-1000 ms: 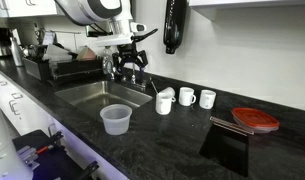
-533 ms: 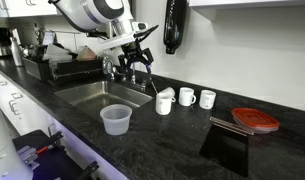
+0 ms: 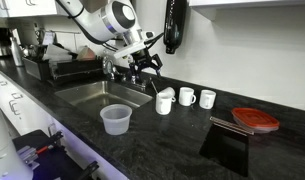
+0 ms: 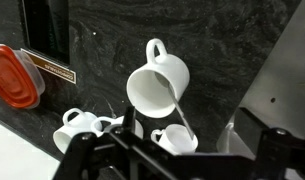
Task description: Move the spoon from the white cup and put it on the dish rack then put the same cup in the sink
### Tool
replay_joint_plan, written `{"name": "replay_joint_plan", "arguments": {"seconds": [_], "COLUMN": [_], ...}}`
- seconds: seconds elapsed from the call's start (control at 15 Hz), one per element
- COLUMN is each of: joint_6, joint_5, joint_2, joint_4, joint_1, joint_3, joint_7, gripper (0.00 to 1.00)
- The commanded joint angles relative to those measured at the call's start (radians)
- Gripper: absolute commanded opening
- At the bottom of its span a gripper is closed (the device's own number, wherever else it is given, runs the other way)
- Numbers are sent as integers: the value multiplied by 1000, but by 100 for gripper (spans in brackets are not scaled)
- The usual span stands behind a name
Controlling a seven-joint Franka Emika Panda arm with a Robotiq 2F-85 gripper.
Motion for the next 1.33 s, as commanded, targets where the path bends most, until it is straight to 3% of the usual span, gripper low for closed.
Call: {"name": "replay_joint_plan", "arguments": {"seconds": [0.0,0.6,0.67,0.73,0.87,1.27], "joint_6": [11,1,2,10,15,9], "joint_5": [-12,-10,-8,-3,6,0], "joint_2": [85,195,202,210,220,232], "joint_4": [72,146,151,155,161,169], "joint_1": [-1,21,23,24,28,32], "joint_3": [-3,-15,-16,-17,-18,-23], "joint_7": [37,51,52,60,64,67], "gripper": [100,100,95,72,68,27]}}
